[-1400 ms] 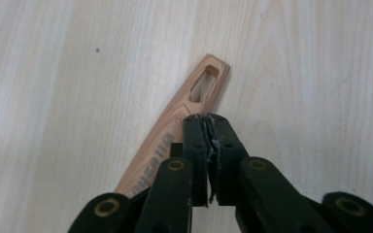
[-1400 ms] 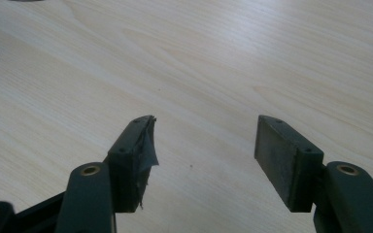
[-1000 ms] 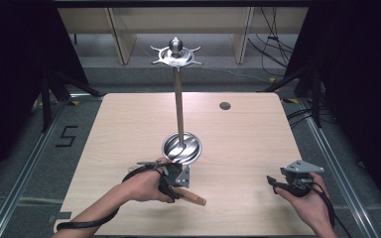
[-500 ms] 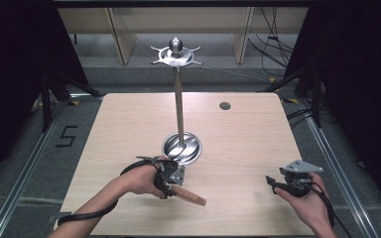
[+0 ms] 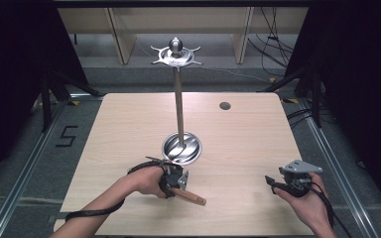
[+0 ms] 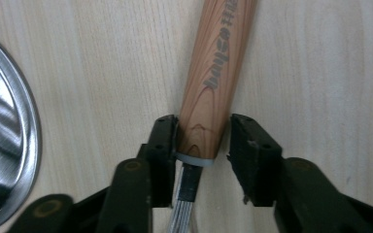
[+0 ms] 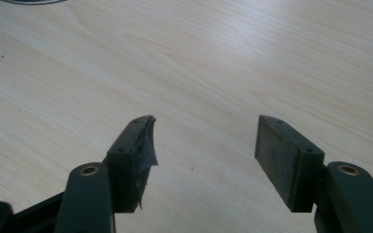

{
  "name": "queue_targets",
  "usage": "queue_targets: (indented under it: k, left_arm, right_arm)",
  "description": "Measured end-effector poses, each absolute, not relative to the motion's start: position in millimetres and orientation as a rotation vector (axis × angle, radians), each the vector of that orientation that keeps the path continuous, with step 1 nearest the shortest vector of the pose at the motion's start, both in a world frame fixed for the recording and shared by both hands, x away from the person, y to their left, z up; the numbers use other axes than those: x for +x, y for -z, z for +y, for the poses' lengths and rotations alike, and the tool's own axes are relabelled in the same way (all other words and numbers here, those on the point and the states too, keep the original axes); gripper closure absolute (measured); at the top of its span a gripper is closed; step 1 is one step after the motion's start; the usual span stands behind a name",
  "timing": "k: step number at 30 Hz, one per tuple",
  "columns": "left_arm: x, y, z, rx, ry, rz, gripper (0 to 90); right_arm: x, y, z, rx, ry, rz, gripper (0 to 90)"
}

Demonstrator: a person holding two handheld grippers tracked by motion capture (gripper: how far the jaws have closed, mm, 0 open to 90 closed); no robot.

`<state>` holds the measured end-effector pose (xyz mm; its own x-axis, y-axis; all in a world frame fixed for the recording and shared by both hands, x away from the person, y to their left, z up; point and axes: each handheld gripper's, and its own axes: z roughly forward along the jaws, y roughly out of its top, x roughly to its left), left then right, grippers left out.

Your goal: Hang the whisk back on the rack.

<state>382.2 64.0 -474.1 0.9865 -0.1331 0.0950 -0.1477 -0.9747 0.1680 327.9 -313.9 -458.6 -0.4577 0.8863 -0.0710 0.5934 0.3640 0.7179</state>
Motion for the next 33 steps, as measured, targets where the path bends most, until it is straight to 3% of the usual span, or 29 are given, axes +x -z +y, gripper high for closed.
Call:
queue_targets:
  k: [6,19,33]
  left_arm:
    - [376.4,471.4,62.7,2.977,-0.148,-0.203,68.5]
    - [368.5,440.7,94.7,2.777,-0.339,0.049,69.0]
    - [364.6,401.3,160.4,2.322,-0.431,0.450,69.1]
  right_arm:
    - [328.7,460.0,-312.9,1.261,-0.878,2.171,40.0]
    - [330.0,460.4,-313.4,1.261,-0.886,2.188,40.0]
    - [328.6,460.3,-311.7,1.268,-0.873,2.165,40.0]
